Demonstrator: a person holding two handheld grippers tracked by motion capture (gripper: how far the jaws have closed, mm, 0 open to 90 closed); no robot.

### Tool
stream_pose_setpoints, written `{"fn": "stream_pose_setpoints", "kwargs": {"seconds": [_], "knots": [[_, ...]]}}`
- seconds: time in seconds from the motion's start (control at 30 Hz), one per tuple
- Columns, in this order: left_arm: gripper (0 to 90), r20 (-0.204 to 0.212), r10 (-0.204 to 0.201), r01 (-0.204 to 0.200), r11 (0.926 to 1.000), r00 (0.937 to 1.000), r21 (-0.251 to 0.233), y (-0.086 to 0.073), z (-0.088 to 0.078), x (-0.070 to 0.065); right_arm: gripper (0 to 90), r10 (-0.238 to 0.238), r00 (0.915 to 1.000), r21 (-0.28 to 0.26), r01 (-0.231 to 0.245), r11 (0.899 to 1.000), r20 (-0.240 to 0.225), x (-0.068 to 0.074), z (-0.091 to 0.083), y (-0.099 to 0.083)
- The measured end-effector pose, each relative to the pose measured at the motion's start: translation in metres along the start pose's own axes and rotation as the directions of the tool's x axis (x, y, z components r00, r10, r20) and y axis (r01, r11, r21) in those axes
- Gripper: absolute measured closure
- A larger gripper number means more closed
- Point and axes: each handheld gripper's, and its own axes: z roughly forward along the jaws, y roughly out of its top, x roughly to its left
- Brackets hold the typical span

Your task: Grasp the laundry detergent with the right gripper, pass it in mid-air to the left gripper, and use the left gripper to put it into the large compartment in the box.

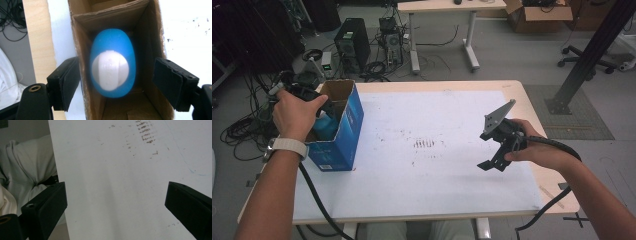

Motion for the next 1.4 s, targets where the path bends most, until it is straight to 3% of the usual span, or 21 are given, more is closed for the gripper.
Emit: {"fn": "stream_pose_setpoints", "kwargs": {"seconds": [0.33, 0.7, 0.93, 1.27, 1.4], "knots": [[21.7, 0.038, 0.013, -0.013, 0.9999, 0.9992, -0.002, -0.002, -0.021, -0.007, 4.1, 0.001, 1.0000, -0.001, -0.001, 1.000, 0.006, 0.001, -0.002, 0.000], [21.1, 0.064, 0.061, -0.060, 0.9981, 0.9961, -0.011, -0.004, -0.047, -0.031, 4.1, 0.000, 0.9999, -0.005, 0.000, 1.000, 0.012, 0.005, -0.005, 0.001], [19.9, 0.121, 0.105, -0.106, 0.9944, 0.9871, -0.003, -0.008, -0.059, -0.057, 4.1, 0.003, 0.9999, -0.005, -0.003, 1.000, 0.016, 0.007, -0.007, -0.001], [17.9, 0.149, 0.164, -0.167, 0.9858, 0.9752, 0.012, -0.015, -0.065, -0.078, 4.2, -0.003, 0.9998, -0.009, 0.003, 1.000, 0.018, 0.008, -0.009, -0.002], [14.6, 0.162, 0.195, -0.199, 0.9799, 0.9673, 0.010, -0.017, -0.067, -0.086, 4.2, -0.007, 0.9998, -0.010, 0.007, 1.000, 0.019, 0.009, -0.009, -0.001]]}}
